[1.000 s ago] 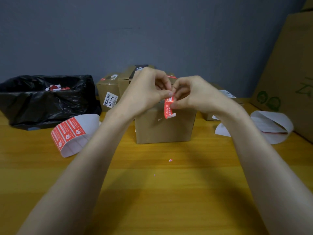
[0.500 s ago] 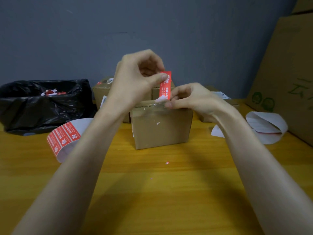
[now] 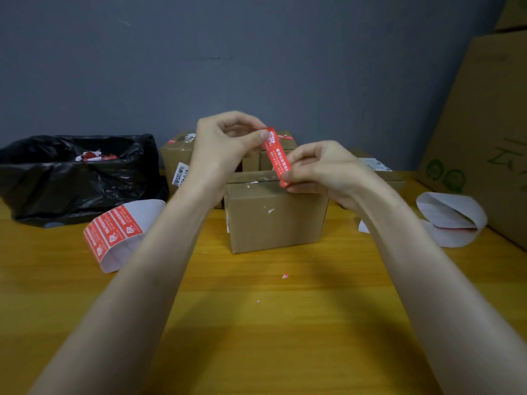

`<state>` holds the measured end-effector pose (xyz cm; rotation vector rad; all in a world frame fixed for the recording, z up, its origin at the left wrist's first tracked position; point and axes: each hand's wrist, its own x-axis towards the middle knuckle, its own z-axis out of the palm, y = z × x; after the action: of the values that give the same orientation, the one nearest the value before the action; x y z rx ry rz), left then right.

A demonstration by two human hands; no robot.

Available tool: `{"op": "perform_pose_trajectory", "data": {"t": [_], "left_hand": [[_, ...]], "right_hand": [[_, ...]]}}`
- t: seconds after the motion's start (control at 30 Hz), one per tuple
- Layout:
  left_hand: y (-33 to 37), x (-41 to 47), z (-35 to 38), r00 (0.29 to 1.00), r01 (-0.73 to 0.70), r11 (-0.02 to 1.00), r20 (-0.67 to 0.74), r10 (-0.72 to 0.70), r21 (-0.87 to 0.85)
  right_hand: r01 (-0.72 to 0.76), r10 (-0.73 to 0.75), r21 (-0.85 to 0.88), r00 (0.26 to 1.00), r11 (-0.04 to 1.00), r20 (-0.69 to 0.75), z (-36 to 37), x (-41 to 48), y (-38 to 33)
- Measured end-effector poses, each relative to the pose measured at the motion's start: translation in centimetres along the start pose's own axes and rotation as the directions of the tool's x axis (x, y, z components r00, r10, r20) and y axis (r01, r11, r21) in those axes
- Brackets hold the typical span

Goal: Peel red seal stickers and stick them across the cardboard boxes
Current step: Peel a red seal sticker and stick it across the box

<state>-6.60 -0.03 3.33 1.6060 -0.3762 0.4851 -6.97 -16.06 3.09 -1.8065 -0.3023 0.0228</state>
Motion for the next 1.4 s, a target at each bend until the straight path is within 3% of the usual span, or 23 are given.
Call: {"op": "perform_pose_trajectory", "data": {"t": [0.23,0.4,0.53,0.7,0.9,1.07,1.4], "left_hand": [[-0.4,0.3,-0.9,0.993,0.115,0.993,-0.004,-0.115,0.006],[-0.6,0.7,-1.3,0.982,0.180,0.973,0.023,-0.185,0.147],[-0.5,0.6,-1.1,0.969,0.218,0.938,0.050,-0.240,0.271],[-0.7,0.7,-0.8,0.954,0.249,0.921,0.088,-0.287,0.299],[-1.5,1.1,-1.6,0.938,0.176,0.874,0.193,-0.289,0.453],[-2.5,1.2,-2.1,0.853,0.161,0.773,0.307,-0.422,0.614],[-2.2,1.0,-2.1,0.785,0.161,0.804,0.420,-0.456,0.572]], "right_hand": [[-0.009,-0.017,-0.112,0.973,0.994,-0.230,-0.9,0.2,0.4],[0.000,-0.020,-0.060,0.943,0.998,-0.332,-0.8,0.3,0.5],[-0.025,0.023,-0.002,0.939,1.000,-0.344,-1.3,0.5,0.9],[-0.017,0.036,0.059,0.940,0.998,-0.340,-1.4,0.3,0.9],[-0.027,0.062,0.088,0.901,0.996,-0.429,-1.8,0.9,1.2],[-0.031,0.056,0.063,0.896,0.997,-0.440,-2.2,0.9,1.3],[-0.054,0.077,0.067,0.909,0.996,-0.409,-2.4,0.9,1.4]]}}
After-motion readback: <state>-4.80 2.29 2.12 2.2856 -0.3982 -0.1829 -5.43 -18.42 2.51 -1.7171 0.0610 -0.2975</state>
